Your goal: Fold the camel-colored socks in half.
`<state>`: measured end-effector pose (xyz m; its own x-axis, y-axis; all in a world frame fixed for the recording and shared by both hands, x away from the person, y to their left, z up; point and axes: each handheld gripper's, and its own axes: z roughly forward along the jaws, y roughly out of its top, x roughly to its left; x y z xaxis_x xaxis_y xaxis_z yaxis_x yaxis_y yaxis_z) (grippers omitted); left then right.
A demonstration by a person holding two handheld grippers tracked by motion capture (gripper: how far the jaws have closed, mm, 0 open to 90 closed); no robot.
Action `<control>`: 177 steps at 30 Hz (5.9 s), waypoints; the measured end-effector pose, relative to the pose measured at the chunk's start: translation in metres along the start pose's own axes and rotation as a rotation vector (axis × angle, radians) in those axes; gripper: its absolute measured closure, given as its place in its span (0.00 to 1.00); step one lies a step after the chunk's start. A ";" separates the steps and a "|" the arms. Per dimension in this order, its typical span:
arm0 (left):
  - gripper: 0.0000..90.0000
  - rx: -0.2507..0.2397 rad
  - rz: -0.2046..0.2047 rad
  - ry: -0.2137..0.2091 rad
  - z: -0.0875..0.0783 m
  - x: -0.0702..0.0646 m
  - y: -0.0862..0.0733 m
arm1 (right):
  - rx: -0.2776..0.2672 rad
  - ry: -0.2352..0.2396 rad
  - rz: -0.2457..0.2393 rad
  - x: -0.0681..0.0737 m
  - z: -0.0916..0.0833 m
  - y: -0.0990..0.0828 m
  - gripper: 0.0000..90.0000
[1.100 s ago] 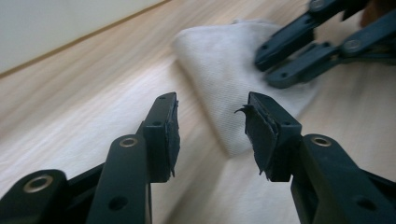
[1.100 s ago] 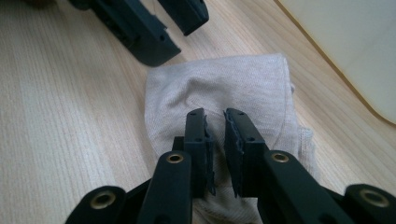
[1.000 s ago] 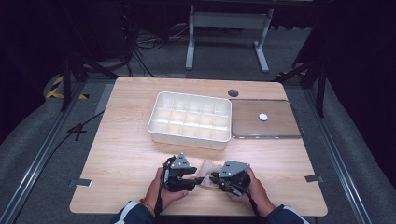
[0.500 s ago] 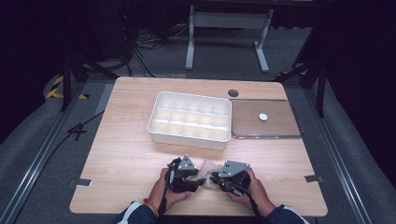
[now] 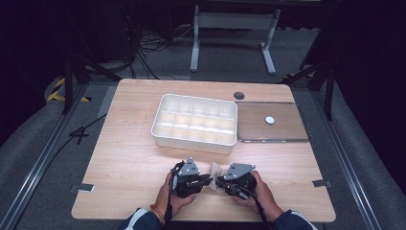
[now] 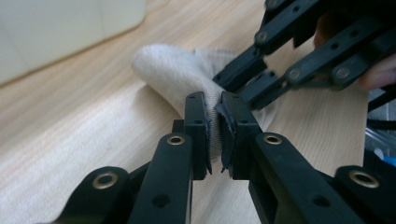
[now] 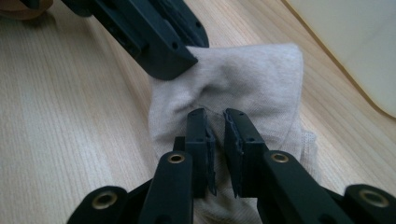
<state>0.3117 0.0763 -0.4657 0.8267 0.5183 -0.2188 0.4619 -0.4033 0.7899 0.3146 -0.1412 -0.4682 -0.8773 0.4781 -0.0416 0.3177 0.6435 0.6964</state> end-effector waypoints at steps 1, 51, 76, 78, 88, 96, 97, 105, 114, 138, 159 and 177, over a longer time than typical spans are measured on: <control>0.92 0.000 0.000 0.000 0.000 0.000 0.000 | 0.000 0.000 0.000 0.000 0.000 0.000 0.89; 0.94 -0.027 0.045 -0.028 0.002 -0.005 0.010 | -0.003 -0.055 0.042 -0.015 -0.014 -0.012 0.80; 0.93 0.034 0.118 -0.039 0.028 -0.020 0.011 | 0.001 -0.029 0.081 -0.019 -0.014 -0.016 0.81; 0.93 0.035 0.125 -0.038 0.030 -0.020 0.011 | -0.002 -0.022 0.096 -0.019 -0.013 -0.017 0.81; 0.93 0.043 0.131 -0.042 0.034 -0.020 0.012 | -0.165 -0.060 0.156 -0.031 -0.038 -0.010 0.80; 0.92 0.044 0.130 -0.041 0.036 -0.020 0.011 | -0.192 -0.013 0.173 -0.030 -0.027 -0.001 0.69; 0.92 0.053 0.131 -0.038 0.036 -0.021 0.011 | -0.182 -0.014 0.169 -0.030 -0.024 -0.001 0.69; 0.90 0.036 0.152 -0.029 0.037 -0.024 0.009 | -0.113 -0.040 0.173 -0.037 -0.011 -0.007 0.86; 0.82 0.034 0.152 -0.064 0.011 -0.019 0.011 | -0.084 -0.059 0.166 -0.036 -0.009 -0.013 0.91; 0.83 0.036 0.188 -0.038 0.031 -0.020 0.001 | -0.112 -0.119 0.145 -0.031 -0.015 -0.013 0.81; 0.85 0.047 0.199 -0.039 0.030 -0.018 0.001 | -0.138 -0.034 0.172 -0.039 -0.002 -0.007 0.89; 0.77 0.001 0.200 -0.046 0.027 -0.032 0.013 | -0.119 -0.096 0.159 -0.034 -0.003 -0.011 0.92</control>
<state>0.3003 0.0338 -0.4640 0.9159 0.3927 -0.0833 0.2871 -0.4958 0.8196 0.3401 -0.1666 -0.4726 -0.7795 0.6262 0.0120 0.3998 0.4828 0.7791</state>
